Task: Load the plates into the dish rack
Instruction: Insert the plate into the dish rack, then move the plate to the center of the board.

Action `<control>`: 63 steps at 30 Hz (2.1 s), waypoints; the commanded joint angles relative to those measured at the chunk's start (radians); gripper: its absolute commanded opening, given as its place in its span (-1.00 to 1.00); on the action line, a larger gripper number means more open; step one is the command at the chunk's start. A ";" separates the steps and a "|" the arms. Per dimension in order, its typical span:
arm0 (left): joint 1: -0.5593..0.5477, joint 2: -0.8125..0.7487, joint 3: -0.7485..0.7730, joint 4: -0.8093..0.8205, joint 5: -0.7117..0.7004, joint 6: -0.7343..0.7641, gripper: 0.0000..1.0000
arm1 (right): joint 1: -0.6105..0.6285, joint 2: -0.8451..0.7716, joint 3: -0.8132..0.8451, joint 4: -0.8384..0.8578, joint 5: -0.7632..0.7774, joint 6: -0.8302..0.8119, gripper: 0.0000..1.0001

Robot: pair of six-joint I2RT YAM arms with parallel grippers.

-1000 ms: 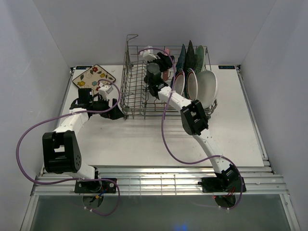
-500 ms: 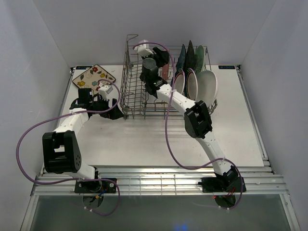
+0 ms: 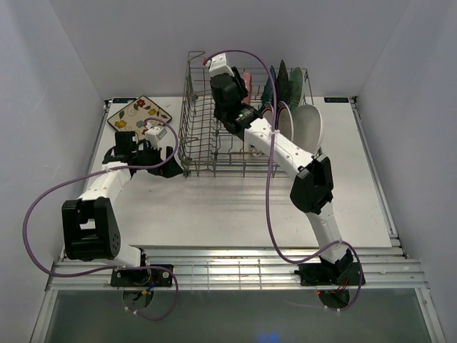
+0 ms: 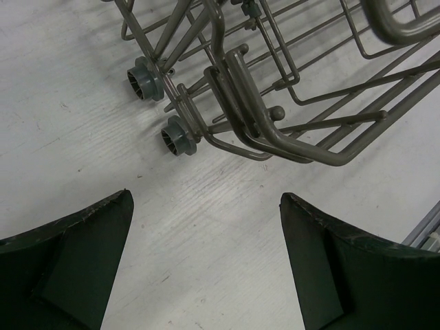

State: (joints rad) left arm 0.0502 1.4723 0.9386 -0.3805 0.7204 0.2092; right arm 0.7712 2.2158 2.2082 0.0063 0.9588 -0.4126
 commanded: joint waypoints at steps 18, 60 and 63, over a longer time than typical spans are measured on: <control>-0.004 -0.086 -0.034 0.034 -0.013 0.016 0.96 | -0.006 -0.090 -0.145 -0.422 -0.192 0.477 -0.84; -0.004 -0.098 -0.041 0.029 -0.009 0.021 0.96 | -0.136 -0.083 -0.090 -0.313 -0.261 0.446 -0.84; -0.004 -0.127 -0.052 0.023 -0.018 0.027 0.96 | -0.119 -0.146 -0.145 -0.316 -0.262 0.452 -0.83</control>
State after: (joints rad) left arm 0.0502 1.4204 0.9016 -0.3584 0.6998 0.2207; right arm 0.6315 2.2021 2.0903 -0.3485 0.6800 0.0307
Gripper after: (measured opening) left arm 0.978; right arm 0.081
